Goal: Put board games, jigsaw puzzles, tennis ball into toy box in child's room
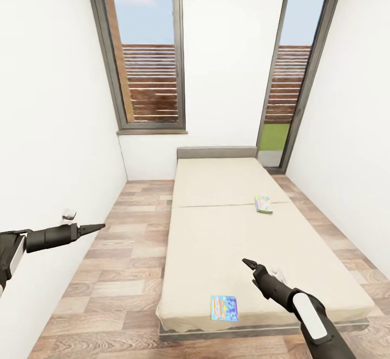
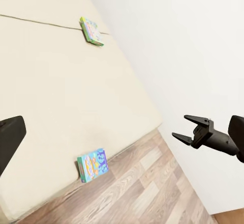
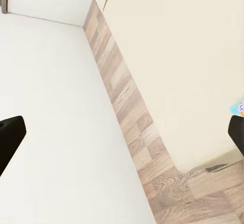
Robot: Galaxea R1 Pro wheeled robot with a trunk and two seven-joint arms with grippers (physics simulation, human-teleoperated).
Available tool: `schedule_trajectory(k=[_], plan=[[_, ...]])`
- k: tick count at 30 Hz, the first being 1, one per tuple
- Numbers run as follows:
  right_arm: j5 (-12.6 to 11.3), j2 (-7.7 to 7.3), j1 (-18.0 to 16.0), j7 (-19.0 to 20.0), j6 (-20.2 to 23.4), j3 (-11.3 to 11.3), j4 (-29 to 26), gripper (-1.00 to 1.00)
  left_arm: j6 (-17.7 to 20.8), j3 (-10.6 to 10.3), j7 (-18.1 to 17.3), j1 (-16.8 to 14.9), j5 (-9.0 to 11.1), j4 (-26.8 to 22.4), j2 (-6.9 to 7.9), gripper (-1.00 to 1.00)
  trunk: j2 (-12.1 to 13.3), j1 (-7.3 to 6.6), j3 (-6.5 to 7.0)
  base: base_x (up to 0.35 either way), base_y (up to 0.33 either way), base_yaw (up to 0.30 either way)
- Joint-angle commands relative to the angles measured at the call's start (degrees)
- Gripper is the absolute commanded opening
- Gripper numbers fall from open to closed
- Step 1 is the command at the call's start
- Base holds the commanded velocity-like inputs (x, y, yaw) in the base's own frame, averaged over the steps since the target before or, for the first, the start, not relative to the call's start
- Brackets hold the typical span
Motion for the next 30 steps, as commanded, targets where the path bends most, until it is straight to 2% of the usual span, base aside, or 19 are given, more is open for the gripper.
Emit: schedule_trajectory(k=[1, 5, 10, 12, 15, 19, 27, 30], plan=[[-0.03, 0.02, -0.05, 0.14, 0.36, -0.17, -0.01, 1.0, 0.6, 0.13, -0.33, -0.06, -0.26, -0.01, -0.02, 1.0, -0.13, 0.05, -0.13, 0.076, 0.0, 0.0], [-0.05, -0.21, -0.05, 0.15, 0.42, -0.17, 0.15, 1.0, 0.6, 0.09, -0.37, -0.06, -0.26, -0.01, -0.02, 1.0, -0.13, 0.05, -0.13, 0.039, 0.0, 0.0], [-0.25, -1.45, -0.22, 0.64, 0.69, -0.63, 3.34, 1.0, 1.37, 0.08, -0.85, -0.06, -0.22, -0.01, -0.05, 1.0, -0.13, 0.05, -0.13, 0.01, 0.0, 0.0], [-0.9, -2.45, -0.57, 1.09, 0.84, -1.7, 5.58, 1.0, 2.0, 0.07, -1.92, -0.06, -0.24, -0.01, -0.27, 1.0, -0.13, 0.05, -0.13, 0.003, 0.0, 0.0], [-2.35, -3.15, -0.87, 1.79, 0.95, -3.47, 8.14, 1.0, 2.43, 0.07, -4.79, -0.06, -0.31, -0.01, -0.64, 1.0, -0.13, 0.05, -0.13, 0.0, 0.0, 0.0], [-2.94, -3.41, -1.32, 1.94, 1.08, -4.34, 10.29, 1.0, 2.66, 0.05, -7.28, -0.06, -0.34, -0.01, -0.73, 1.0, -0.13, 0.05, -0.13, 0.0, 0.0, 0.0], [-3.25, -3.35, -1.62, 2.02, 1.15, -4.63, 13.54, 1.0, 4.76, -0.03, -7.28, -0.06, -0.35, -0.01, -0.72, 1.0, -0.13, 0.05, -0.13, 0.0, 0.0, 0.0], [-3.31, -3.27, -1.63, 2.14, 1.19, -4.64, 15.79, 1.0, 5.5, -0.09, -7.28, -0.06, -0.33, -0.01, -0.74, 1.0, -1.33, 0.71, -0.67, 0.0, 0.0, 0.0]])
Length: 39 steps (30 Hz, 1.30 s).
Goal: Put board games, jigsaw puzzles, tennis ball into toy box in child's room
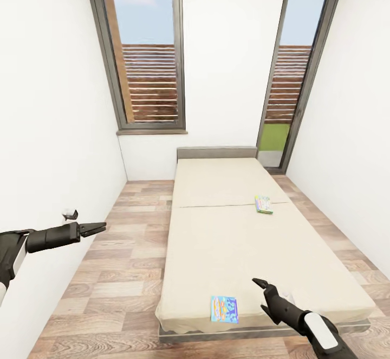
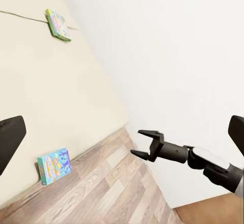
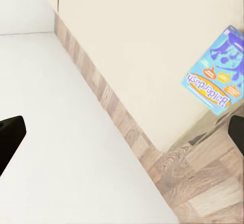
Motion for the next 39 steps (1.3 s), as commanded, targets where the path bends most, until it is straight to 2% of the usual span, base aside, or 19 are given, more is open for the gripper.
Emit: schedule_trajectory(k=[1, 3, 6, 10, 13, 20, 22, 24, 27, 31, 39], plan=[[-0.11, 0.04, -0.06, 0.29, 0.41, -0.31, 1.24, 1.0, 1.12, 0.08, -0.35, -0.06, -0.25, -0.01, -0.04, 1.0, -0.55, 0.26, -0.31, 0.0, 0.0, 0.0], [-0.83, 0.05, -0.07, 0.83, 0.39, -0.34, 3.22, 1.0, 2.15, 0.04, -0.35, -0.02, -0.22, -0.01, -0.12, 1.0, -1.35, 0.7, -0.67, 0.0, 0.0, 0.0], [-4.6, 0.0, -0.07, 2.16, 0.35, -0.36, 6.03, 1.0, 3.9, -0.28, -0.35, 0.02, -0.21, -0.01, -0.65, 1.0, -2.55, 1.36, -1.21, 0.0, 0.0, 0.0], [-8.25, 0.05, -0.07, 2.66, 0.46, -0.34, 6.86, 1.0, 5.0, -0.51, -0.35, 0.03, -0.2, -0.01, -1.18, 1.0, -4.15, 2.24, -1.93, 0.0, 0.0, 0.0], [-9.49, 0.13, -0.07, 2.75, 0.45, -0.36, 7.06, 1.0, 6.04, -0.61, -0.35, 0.03, -0.2, -0.01, -1.6, 1.0, -5.36, 2.89, -2.46, 0.0, 0.0, 0.0], [-9.92, 0.88, -0.07, 2.81, -1.06, -0.37, 6.81, 1.0, 6.58, -0.61, -0.35, 0.03, -0.2, -0.01, -1.78, 1.0, -8.17, 4.43, -3.72, 0.0, 0.0, 0.0], [-10.02, 0.98, -0.07, 2.81, -4.1, -0.32, 6.75, 1.0, 6.66, -0.58, -0.35, 0.03, -0.2, -0.01, -1.76, 1.0, -8.97, 4.87, -4.08, 0.0, 0.0, 0.0], [-10.11, 1.01, -0.07, 2.8, -5.39, -0.29, 6.73, 1.0, 6.7, -0.57, -0.35, 0.03, -0.2, -0.01, -1.75, 1.0, -9.77, 5.31, -4.44, 0.0, 0.0, 0.0], [-10.15, 0.94, -0.07, 2.78, -5.9, -0.32, 6.72, 1.0, 7.28, -0.53, -0.35, 0.01, -0.2, -0.01, -1.75, 1.0, -10.97, 5.97, -4.98, 0.0, 0.0, 0.0], [-10.16, 0.79, -0.07, 2.85, -6.08, -0.41, 6.72, 1.0, 10.48, -0.49, -0.35, -0.5, -0.19, -0.1, -1.78, 1.0, -12.58, 6.85, -5.7, 0.0, 0.0, 0.0], [-10.33, 0.93, -0.07, 3.1, -6.36, -0.45, 6.79, 1.0, 10.99, -0.48, -0.35, -0.61, -0.28, -0.24, -2.0, 1.0, -15.79, 8.6, -7.13, 0.0, 0.0, 0.0]])
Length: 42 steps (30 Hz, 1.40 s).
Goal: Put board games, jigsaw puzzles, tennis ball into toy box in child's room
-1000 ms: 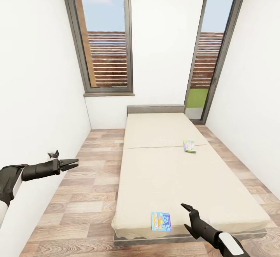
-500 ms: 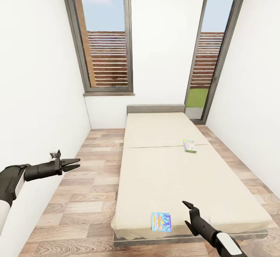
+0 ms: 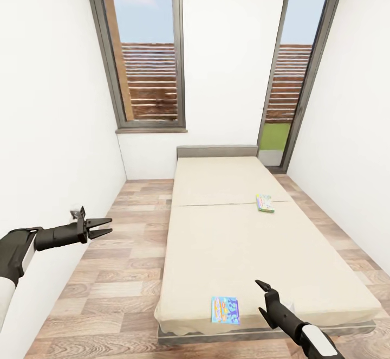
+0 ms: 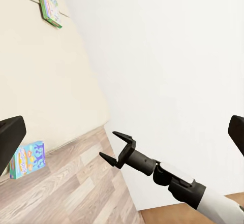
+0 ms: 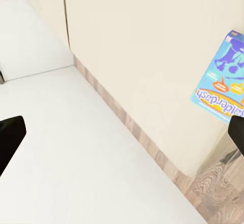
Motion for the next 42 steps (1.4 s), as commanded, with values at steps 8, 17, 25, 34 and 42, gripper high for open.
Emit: schedule_trajectory(k=[8, 17, 25, 34, 42], plan=[[-0.1, 0.11, -0.05, 0.07, 0.06, -0.21, -0.06, 1.0, 0.62, 0.07, -0.33, -0.09, -0.28, -0.04, 0.02, 1.0, -3.3, 1.78, -1.53, 0.0, 0.0, 0.0], [-0.07, -0.1, -0.05, -0.01, 0.05, -0.28, -0.07, 1.0, 0.62, -0.01, -0.33, -0.06, -0.28, -0.05, -0.03, 1.0, -6.91, 3.75, -3.14, 0.0, 0.0, 0.0], [0.27, 0.11, -0.05, -0.35, -0.33, -0.09, -0.16, 1.0, 0.62, 0.02, -0.33, -0.08, -0.28, -0.05, -0.03, 1.0, -10.12, 5.51, -4.58, 0.0, 0.0, 0.0], [0.24, 0.09, -0.05, -0.63, -2.62, -0.14, -0.07, 1.0, 0.62, 0.01, -0.33, -0.06, -0.28, -0.05, -0.03, 1.0, -13.73, 7.49, -6.2, 0.0, 0.0, 0.0], [0.31, -0.02, -0.05, -0.71, -4.06, -0.01, 0.17, 1.0, 0.62, 0.07, -0.33, -0.07, -0.28, -0.05, -0.03, 1.0, -16.94, 9.24, -7.63, 0.0, 0.0, 0.0]])
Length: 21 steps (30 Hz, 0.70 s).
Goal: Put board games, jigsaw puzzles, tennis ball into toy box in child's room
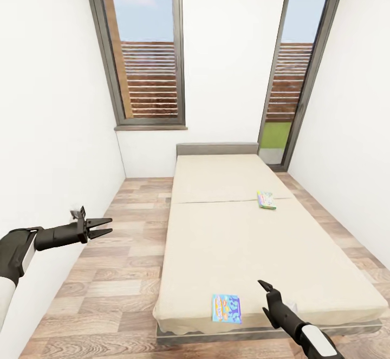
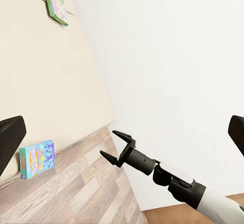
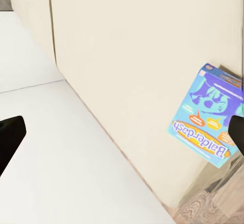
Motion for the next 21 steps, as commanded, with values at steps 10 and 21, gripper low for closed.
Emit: schedule_trajectory(k=[10, 21], plan=[[-0.66, 0.09, -0.05, -0.9, 0.44, -0.45, 0.77, 1.0, 0.6, 0.03, -0.33, -0.04, -0.27, -0.02, -0.01, 1.0, -4.07, 2.21, -1.87, 0.0, 0.0, 0.0], [-0.78, 0.23, -0.06, -0.92, 0.49, -0.47, 1.05, 1.0, 0.6, 0.0, -0.33, -0.02, -0.27, -0.02, -0.01, 1.0, -8.49, 4.62, -3.84, 0.0, 0.0, 0.0]])
